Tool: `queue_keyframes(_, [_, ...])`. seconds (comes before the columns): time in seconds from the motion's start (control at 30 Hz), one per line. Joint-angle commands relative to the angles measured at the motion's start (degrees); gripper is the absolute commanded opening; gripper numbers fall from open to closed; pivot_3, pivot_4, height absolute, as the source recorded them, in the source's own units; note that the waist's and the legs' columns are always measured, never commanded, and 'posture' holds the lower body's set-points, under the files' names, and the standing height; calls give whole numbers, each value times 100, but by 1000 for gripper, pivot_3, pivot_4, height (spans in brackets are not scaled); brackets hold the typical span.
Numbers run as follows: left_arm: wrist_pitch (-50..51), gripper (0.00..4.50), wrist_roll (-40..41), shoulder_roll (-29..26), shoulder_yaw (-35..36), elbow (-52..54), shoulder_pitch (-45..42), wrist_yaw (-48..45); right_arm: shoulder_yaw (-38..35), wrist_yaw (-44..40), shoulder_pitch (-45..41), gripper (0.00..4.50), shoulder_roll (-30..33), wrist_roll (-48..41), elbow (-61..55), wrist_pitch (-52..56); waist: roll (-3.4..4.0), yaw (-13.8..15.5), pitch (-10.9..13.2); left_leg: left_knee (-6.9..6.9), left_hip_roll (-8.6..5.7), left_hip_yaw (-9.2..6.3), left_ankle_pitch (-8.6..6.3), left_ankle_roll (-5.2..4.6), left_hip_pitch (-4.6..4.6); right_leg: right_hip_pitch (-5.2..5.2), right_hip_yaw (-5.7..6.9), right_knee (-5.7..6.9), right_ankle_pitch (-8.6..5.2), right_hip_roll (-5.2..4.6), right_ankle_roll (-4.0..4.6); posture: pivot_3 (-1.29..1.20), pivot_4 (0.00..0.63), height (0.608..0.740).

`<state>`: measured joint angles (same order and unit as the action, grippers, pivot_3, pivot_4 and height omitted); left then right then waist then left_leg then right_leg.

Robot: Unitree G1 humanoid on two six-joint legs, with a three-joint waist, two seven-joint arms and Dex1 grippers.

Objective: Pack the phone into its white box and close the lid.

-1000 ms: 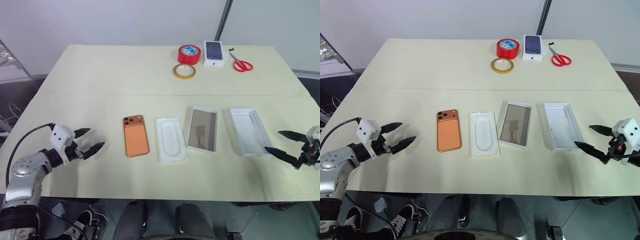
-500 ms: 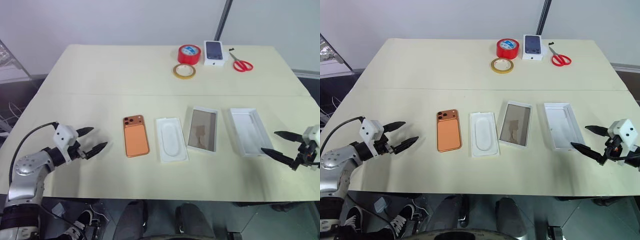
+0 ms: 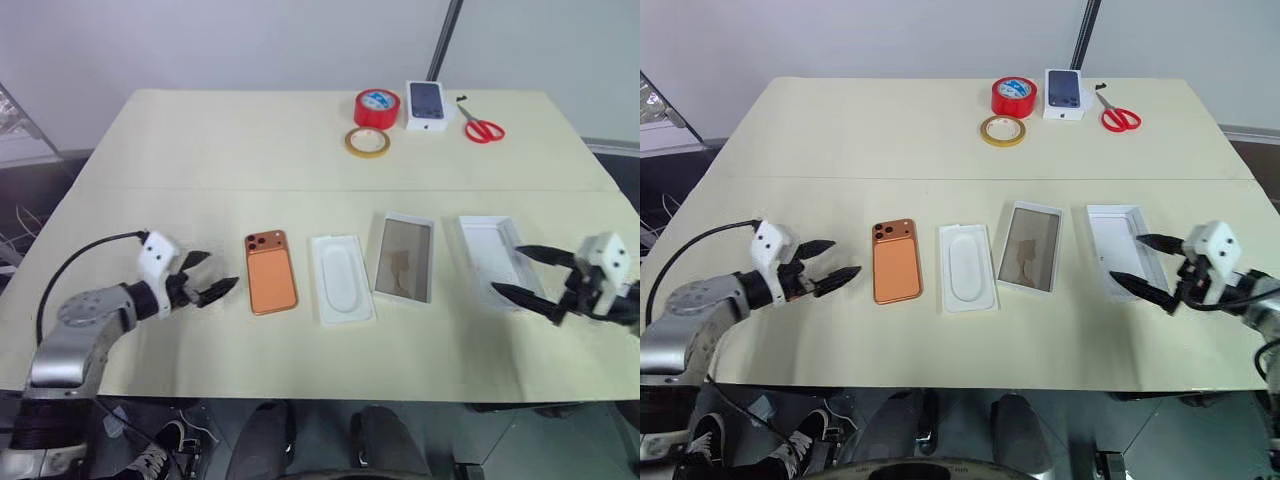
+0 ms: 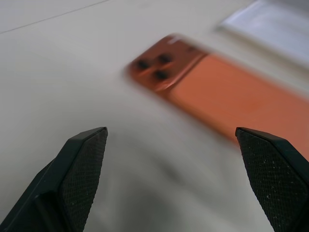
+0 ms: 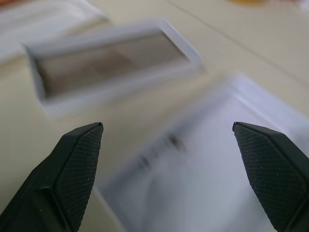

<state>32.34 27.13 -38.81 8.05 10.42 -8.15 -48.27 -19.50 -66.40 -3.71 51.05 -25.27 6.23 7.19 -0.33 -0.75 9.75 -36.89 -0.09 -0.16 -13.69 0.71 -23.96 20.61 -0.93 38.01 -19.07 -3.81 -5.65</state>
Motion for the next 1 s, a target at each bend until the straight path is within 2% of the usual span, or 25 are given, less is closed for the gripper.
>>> queue_keyframes(0.03, [1159, 4457, 783, 284, -143, 682, -328, 308, 311, 188, -321, 4497, -186, -106, -752, 165, 0, 7, 0, -1, -1, 0, 0, 0, -1, 0, 1, 0, 0, 0, -1, 0, 150, 740])
queue_keyframes(0.23, [2682, 4457, 1411, 802, -182, 923, -751, 1183, 923, 302, -607, 4497, -397, -47, -1566, 467, -4, 19, 2, -15, -3, -7, 1, -1, -9, 0, 6, 3, 1, 8, -4, 0, 150, 740])
queue_keyframes(0.4, [3548, 4457, 1705, 1603, -263, 570, -1240, 1861, 1335, 386, -1075, 4497, -650, 221, -1159, 277, -9, 21, 4, -25, -5, -7, 1, -2, -7, -4, 5, 7, 2, 14, -5, 0, 150, 740])
queue_keyframes(0.63, [4324, 4457, 1763, 2088, -300, 344, -1639, 2457, 1428, 347, -919, 4497, -764, 362, -1036, 46, -15, 26, 9, -24, -6, -10, 3, 0, -7, -5, 6, 10, 0, 22, -9, 0, 150, 740])
queue_keyframes(0.7, [4835, 4457, 1904, 2421, 39, 96, -1889, 2753, 1427, 342, -893, 4497, -771, 386, -1023, 3, -16, 42, 8, -26, -8, -10, 3, 0, 1, -15, 6, 10, 0, 22, -9, 0, 150, 740])
queue_keyframes(0.87, [5247, 4457, 1849, 2923, 374, -480, -2258, 3086, 1450, 387, -911, 4497, -820, 431, -997, -51, -17, 14, 9, -25, -8, -11, 3, 1, 3, -15, 6, 9, -2, 25, -12, 0, 150, 740])
queue_keyframes(1.0, [5671, 4457, 1845, 3135, 681, -814, -2476, 3240, 1430, 442, -870, 4497, -849, 463, -983, -115, -17, 5, 9, -23, -8, -10, 4, 2, 6, -15, 5, 10, -2, 27, -12, 0, 150, 740])
